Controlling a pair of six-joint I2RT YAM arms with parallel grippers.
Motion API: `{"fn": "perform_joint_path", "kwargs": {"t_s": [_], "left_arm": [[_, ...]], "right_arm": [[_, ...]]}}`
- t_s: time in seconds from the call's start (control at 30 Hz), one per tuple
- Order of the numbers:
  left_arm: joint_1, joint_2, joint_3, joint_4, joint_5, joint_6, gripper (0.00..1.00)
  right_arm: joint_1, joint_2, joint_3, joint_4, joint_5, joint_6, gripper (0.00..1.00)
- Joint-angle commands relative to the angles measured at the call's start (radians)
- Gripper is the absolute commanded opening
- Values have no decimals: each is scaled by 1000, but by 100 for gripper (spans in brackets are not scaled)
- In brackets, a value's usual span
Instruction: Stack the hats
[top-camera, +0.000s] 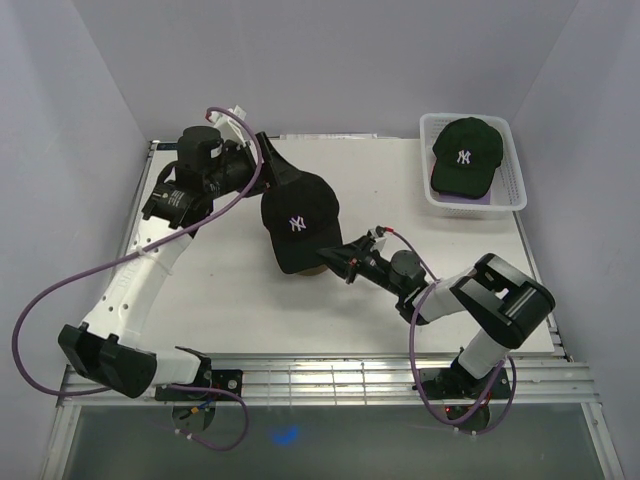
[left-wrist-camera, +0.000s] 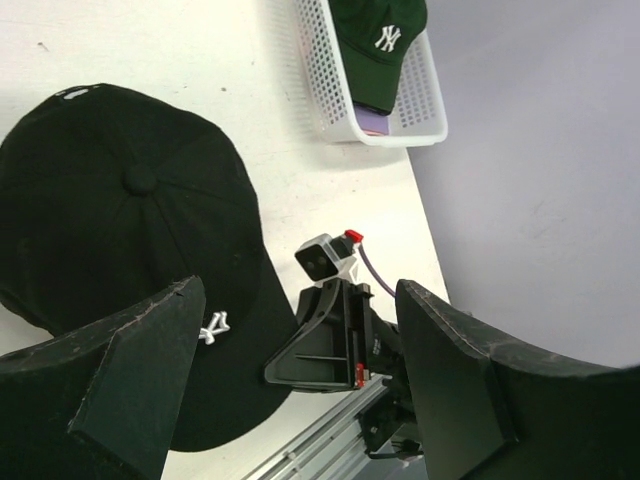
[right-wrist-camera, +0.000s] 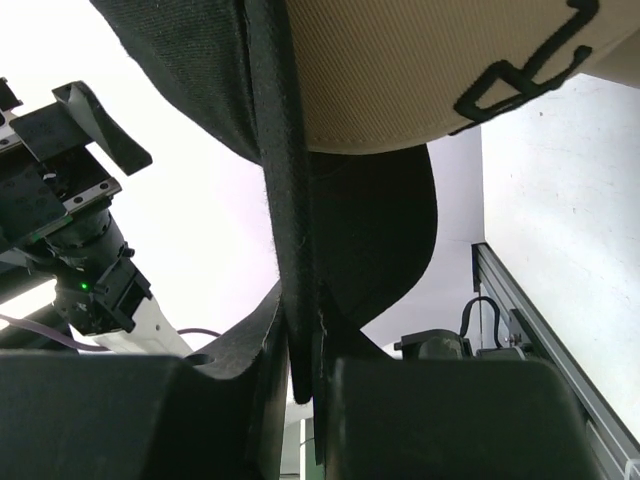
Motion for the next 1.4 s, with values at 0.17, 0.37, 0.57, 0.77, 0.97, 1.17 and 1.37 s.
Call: {"fn": "perform_joint_path", "kwargs": {"t_s": [0.17, 0.37, 0.57, 0.77, 0.97, 1.17, 1.37], "left_arm": [[-2, 29, -30, -11, -52, 52, 87], [-2, 35, -74, -11, -64, 71, 87], [-2, 44, -122, -4, -69, 80, 87], [-2, 44, -151, 2, -83, 92, 87], [-2, 44, -150, -1, -93, 103, 87], [-2, 47, -147, -4, -93, 109, 87], [-2, 47, -148, -5, -100, 112, 87]], "right_arm": [[9, 59, -74, 523, 44, -9, 8], [12, 113, -110, 522, 55, -1, 8], [12, 112, -113, 418, 38, -24, 22], [12, 121, -111, 330, 27, -33, 25], [12, 136, -117, 273, 22, -30, 24], [10, 122, -117, 169, 10, -58, 30], [6, 105, -88, -6, -7, -114, 35]]}}
